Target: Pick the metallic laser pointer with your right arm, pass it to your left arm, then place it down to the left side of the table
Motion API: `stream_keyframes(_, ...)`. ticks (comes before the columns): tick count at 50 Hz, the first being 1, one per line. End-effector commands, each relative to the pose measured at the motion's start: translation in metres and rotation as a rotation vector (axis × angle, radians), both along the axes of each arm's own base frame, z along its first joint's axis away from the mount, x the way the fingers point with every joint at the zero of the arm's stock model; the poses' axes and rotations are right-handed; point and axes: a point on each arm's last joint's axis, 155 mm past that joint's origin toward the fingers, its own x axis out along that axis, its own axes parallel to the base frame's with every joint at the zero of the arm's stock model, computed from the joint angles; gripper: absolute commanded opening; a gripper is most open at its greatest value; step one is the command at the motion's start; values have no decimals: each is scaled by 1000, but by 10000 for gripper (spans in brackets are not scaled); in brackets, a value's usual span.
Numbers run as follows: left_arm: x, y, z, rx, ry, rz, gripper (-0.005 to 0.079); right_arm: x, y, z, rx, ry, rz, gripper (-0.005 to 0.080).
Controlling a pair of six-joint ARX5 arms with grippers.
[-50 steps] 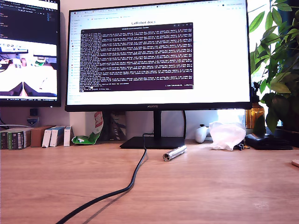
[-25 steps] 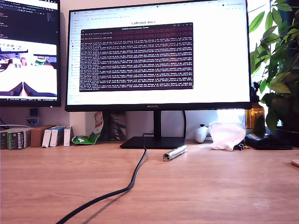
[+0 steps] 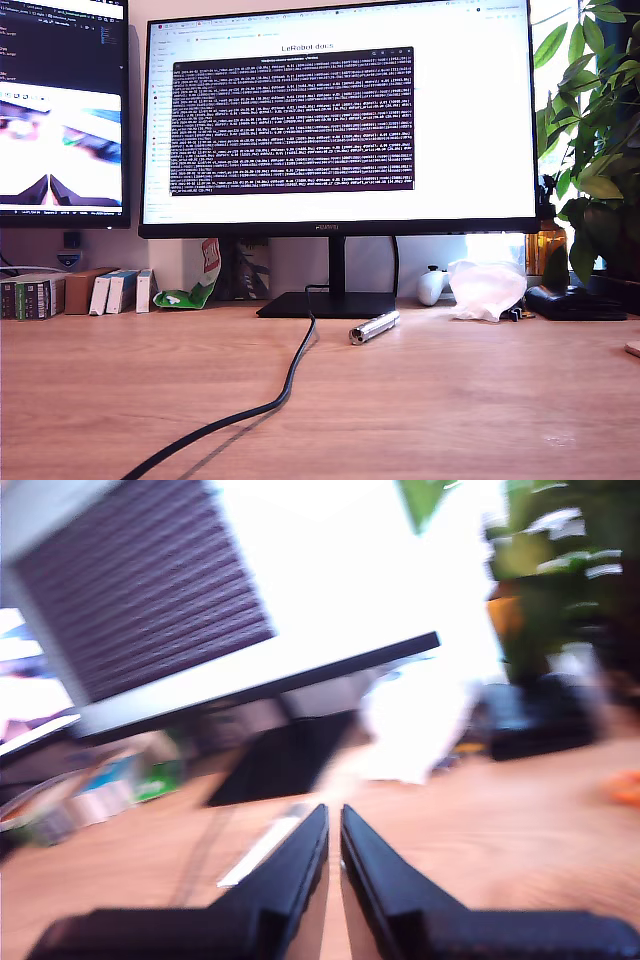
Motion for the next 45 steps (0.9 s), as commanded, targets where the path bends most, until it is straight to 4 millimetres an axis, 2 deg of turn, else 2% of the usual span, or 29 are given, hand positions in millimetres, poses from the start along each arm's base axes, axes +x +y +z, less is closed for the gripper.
stream_keyframes(1, -7, -5, 32, 17, -80, -29, -10, -7, 4, 42, -24, -82, 19, 0)
stream_keyframes(7, -11, -17, 51, 77, -100, -91, -10, -9, 14, 62, -117, -77, 73, 0)
stream_keyframes(15, -2, -32, 68, 175, -75, -162, -10, 8, 25, 72, -277, -12, 161, -1)
stream_keyframes(27, 28, -50, 81, 383, -16, -252, -10, 59, 40, 91, -473, 7, 316, -7)
stream_keyframes(38, 57, -58, 78, 431, 50, -296, -10, 123, 52, 103, -727, -85, 438, -8)
stream_keyframes(45, 68, -61, 73, 431, 77, -306, -10, 155, 72, 105, -853, -164, 524, -8)
